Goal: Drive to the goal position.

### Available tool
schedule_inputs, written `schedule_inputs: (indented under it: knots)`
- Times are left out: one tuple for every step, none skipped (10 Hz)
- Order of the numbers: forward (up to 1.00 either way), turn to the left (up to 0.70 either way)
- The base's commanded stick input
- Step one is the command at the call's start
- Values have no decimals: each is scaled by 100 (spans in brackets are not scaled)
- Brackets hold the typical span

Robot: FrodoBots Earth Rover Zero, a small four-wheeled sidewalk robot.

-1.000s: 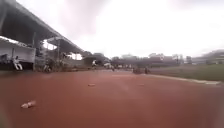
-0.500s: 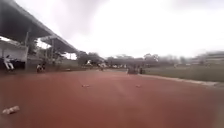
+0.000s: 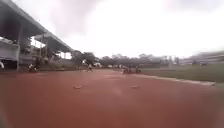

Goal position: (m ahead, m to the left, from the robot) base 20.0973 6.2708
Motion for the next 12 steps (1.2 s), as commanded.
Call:
schedule_inputs:
  knots:
    - [50,2]
    - [50,2]
    - [50,2]
    - [50,2]
    - [50,2]
    - [50,2]
    - [50,2]
    - [50,2]
    - [50,2]
    - [50,2]
    - [50,2]
    - [50,2]
